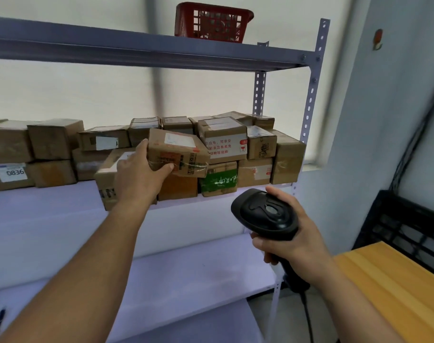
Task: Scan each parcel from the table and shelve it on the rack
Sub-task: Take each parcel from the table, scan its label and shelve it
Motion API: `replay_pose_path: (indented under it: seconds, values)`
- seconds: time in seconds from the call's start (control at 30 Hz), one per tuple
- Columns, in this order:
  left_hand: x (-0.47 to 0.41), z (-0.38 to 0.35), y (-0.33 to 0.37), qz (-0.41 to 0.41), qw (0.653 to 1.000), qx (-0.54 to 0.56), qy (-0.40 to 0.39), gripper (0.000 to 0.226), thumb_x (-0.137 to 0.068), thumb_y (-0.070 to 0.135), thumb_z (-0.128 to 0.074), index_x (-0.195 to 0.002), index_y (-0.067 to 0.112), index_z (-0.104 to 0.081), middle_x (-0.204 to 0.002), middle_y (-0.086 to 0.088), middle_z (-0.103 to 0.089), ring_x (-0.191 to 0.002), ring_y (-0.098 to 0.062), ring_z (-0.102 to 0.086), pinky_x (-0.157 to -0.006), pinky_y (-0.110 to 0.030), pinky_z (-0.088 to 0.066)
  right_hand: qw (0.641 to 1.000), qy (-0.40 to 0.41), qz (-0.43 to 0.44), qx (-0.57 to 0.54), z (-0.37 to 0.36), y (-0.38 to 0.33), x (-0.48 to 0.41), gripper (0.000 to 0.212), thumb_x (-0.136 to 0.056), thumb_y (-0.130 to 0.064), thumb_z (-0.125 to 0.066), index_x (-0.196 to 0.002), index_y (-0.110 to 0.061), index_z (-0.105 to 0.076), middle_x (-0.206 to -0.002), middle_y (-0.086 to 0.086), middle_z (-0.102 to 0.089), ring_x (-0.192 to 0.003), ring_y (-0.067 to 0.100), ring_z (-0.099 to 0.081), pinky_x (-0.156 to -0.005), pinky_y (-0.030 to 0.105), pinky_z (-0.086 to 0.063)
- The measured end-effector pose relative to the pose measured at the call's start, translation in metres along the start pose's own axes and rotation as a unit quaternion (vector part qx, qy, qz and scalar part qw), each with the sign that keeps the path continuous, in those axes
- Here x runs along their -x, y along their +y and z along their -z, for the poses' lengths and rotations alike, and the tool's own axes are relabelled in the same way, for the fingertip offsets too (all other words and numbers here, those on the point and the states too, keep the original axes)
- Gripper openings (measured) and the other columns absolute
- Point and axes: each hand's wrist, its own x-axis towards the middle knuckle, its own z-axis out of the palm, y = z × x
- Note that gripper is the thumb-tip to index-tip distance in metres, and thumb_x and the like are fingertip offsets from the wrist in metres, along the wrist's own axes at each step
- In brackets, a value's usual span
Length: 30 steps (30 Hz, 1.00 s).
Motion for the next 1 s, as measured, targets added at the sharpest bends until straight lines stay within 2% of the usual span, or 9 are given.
replay_pose_path:
  seconds: [0.23,0.4,0.6,0.67,0.7,0.77,0.8,0.9,1.0]
  values:
    - [-0.023,-0.017,-0.011,0.002,0.997,-0.074,0.013,0.070,-0.082,0.059,-0.064,-0.136,0.020,-0.044,-0.132,-0.013,-0.059,-0.124,-0.038,-0.048,-0.100,-0.055,-0.038,1.000,0.021,0.004,0.011,-0.009,0.003,-0.001,0.089,-0.072,0.008,-0.081,-0.124,-0.058,-0.052,-0.112,-0.010,-0.064,-0.062,0.038,-0.066,-0.056,0.048,-0.058]
    - [-0.025,-0.024,-0.015,-0.007,0.997,-0.071,0.015,0.070,-0.086,0.057,-0.061,-0.140,0.019,-0.040,-0.135,-0.014,-0.055,-0.125,-0.040,-0.047,-0.101,-0.055,-0.036,0.999,0.038,-0.008,0.020,-0.015,0.006,0.005,0.089,-0.072,0.007,-0.081,-0.127,-0.056,-0.051,-0.114,-0.006,-0.064,-0.066,0.040,-0.066,-0.058,0.055,-0.058]
    - [-0.025,-0.028,-0.019,-0.028,0.997,-0.063,0.025,0.073,-0.087,0.056,-0.060,-0.144,0.016,-0.036,-0.138,-0.017,-0.052,-0.127,-0.041,-0.045,-0.101,-0.055,-0.032,0.997,0.071,-0.017,0.017,-0.026,0.007,0.015,0.089,-0.070,0.011,-0.081,-0.124,-0.055,-0.054,-0.111,-0.017,-0.064,-0.077,0.046,-0.066,-0.058,0.060,-0.056]
    - [-0.024,-0.029,-0.019,-0.030,0.997,-0.063,0.024,0.075,-0.088,0.056,-0.058,-0.146,0.015,-0.033,-0.140,-0.018,-0.050,-0.128,-0.042,-0.043,-0.101,-0.056,-0.031,0.996,0.085,-0.016,0.019,-0.030,0.007,0.019,0.089,-0.069,0.012,-0.081,-0.126,-0.051,-0.055,-0.112,-0.018,-0.065,-0.080,0.044,-0.067,-0.058,0.057,-0.058]
    - [-0.024,-0.029,-0.020,-0.030,0.997,-0.064,0.022,0.076,-0.089,0.055,-0.058,-0.147,0.015,-0.031,-0.141,-0.018,-0.049,-0.129,-0.042,-0.041,-0.101,-0.056,-0.031,0.996,0.091,-0.016,0.021,-0.031,0.006,0.021,0.089,-0.068,0.012,-0.081,-0.128,-0.048,-0.054,-0.112,-0.018,-0.065,-0.082,0.040,-0.068,-0.058,0.051,-0.060]
    - [-0.022,-0.029,-0.021,-0.031,0.997,-0.065,0.010,0.079,-0.090,0.054,-0.057,-0.150,0.015,-0.024,-0.143,-0.020,-0.046,-0.131,-0.042,-0.039,-0.102,-0.055,-0.030,0.995,0.098,-0.014,0.029,-0.031,0.005,0.026,0.088,-0.067,0.012,-0.082,-0.131,-0.041,-0.052,-0.112,-0.020,-0.065,-0.083,0.022,-0.070,-0.061,0.029,-0.060]
    - [-0.020,-0.029,-0.021,-0.031,0.998,-0.063,0.003,0.081,-0.090,0.054,-0.057,-0.151,0.015,-0.020,-0.144,-0.021,-0.044,-0.132,-0.042,-0.037,-0.102,-0.055,-0.030,0.995,0.099,-0.015,0.029,-0.031,0.004,0.029,0.088,-0.067,0.012,-0.082,-0.132,-0.040,-0.051,-0.112,-0.020,-0.065,-0.082,0.017,-0.070,-0.062,0.024,-0.058]
    - [-0.006,-0.025,-0.020,-0.038,0.998,-0.040,0.007,0.086,-0.090,0.050,-0.059,-0.154,0.014,-0.014,-0.150,-0.021,-0.035,-0.136,-0.041,-0.031,-0.106,-0.055,-0.029,0.995,0.095,-0.023,0.008,-0.025,0.004,0.039,0.088,-0.068,0.010,-0.082,-0.130,-0.047,-0.054,-0.116,-0.004,-0.066,-0.075,0.036,-0.070,-0.055,0.034,-0.057]
    - [0.021,-0.021,-0.013,-0.062,0.997,0.014,0.039,0.084,-0.089,0.043,-0.064,-0.153,0.014,-0.018,-0.155,-0.020,-0.024,-0.142,-0.037,-0.021,-0.112,-0.053,-0.022,0.996,0.090,-0.014,-0.005,-0.016,-0.002,0.052,0.088,-0.068,0.009,-0.081,-0.127,-0.050,-0.055,-0.118,0.012,-0.063,-0.062,0.030,-0.066,-0.051,0.033,-0.054]
